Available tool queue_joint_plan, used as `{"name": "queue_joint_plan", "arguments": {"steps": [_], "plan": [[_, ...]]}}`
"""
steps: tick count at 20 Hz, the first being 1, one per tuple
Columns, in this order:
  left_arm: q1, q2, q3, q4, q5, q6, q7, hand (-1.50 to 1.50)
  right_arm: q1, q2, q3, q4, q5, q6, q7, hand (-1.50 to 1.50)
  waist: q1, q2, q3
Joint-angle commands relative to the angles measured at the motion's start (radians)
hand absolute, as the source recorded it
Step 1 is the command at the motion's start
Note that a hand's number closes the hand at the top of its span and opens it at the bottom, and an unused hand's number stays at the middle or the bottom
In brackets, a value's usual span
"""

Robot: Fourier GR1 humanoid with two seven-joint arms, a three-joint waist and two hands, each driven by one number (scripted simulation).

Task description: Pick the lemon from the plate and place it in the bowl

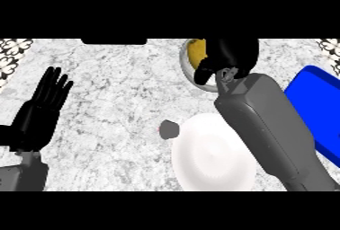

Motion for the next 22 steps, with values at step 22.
{"name": "queue_joint_plan", "arguments": {"steps": [22], "plan": [[-0.036, -0.03, -0.017, -0.041, -0.012, -0.01, 0.026, 0.0, -0.217, -0.122, -0.429, 1.018, -0.1, -0.403, -0.489, 1.5, 0.065, 0.027, 0.001]]}}
